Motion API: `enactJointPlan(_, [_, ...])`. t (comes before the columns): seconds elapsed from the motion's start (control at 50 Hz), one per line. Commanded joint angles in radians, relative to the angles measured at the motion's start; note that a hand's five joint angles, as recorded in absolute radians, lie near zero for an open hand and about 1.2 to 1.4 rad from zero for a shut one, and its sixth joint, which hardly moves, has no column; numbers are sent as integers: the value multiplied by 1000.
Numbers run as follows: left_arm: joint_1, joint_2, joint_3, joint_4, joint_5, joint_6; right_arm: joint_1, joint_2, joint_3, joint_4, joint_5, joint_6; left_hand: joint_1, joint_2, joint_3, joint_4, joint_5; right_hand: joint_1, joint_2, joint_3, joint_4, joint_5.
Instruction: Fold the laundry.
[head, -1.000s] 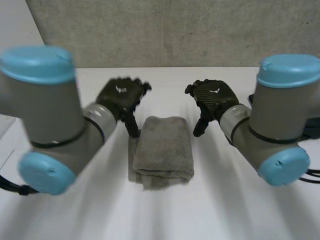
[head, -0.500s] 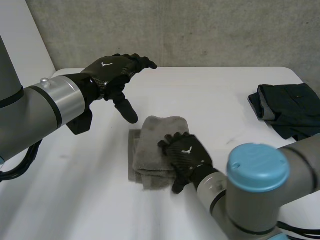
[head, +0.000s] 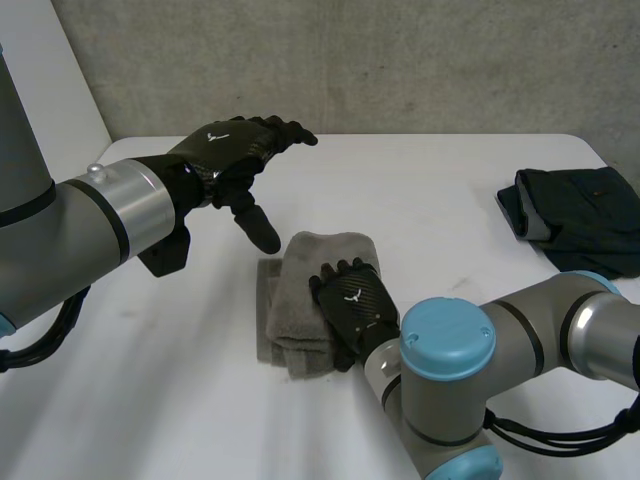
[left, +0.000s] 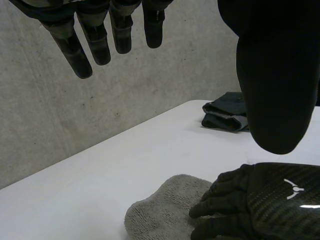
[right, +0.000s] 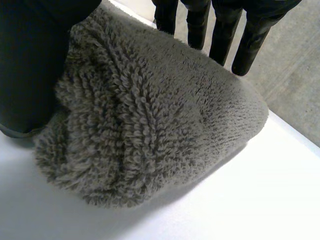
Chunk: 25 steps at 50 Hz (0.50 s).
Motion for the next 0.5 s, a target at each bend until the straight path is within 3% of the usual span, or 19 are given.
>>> enactJointPlan(0.02, [0, -2, -4, 1, 0, -5, 0, 23, -43, 7, -6, 1, 14, 2, -5, 3, -21, 289, 244, 240, 252, 232])
enactJointPlan(0.1, [-2, -2, -4, -1, 0, -5, 0, 26, -61, 10, -8, 2, 14, 2, -5, 3, -21, 489, 443, 439, 452, 431])
enactJointPlan(0.3, [-2, -2, -4, 1, -1, -5, -9, 26, -89, 15, -11, -7, 20, 8, 1, 9, -15, 657, 611, 607, 620, 599])
enactJointPlan(0.5, [-2, -5, -5, 1, -1, -6, -106, 29, -87, 72, -60, -42, 23, 11, 4, 12, -12, 1132, 1086, 1082, 1095, 1074])
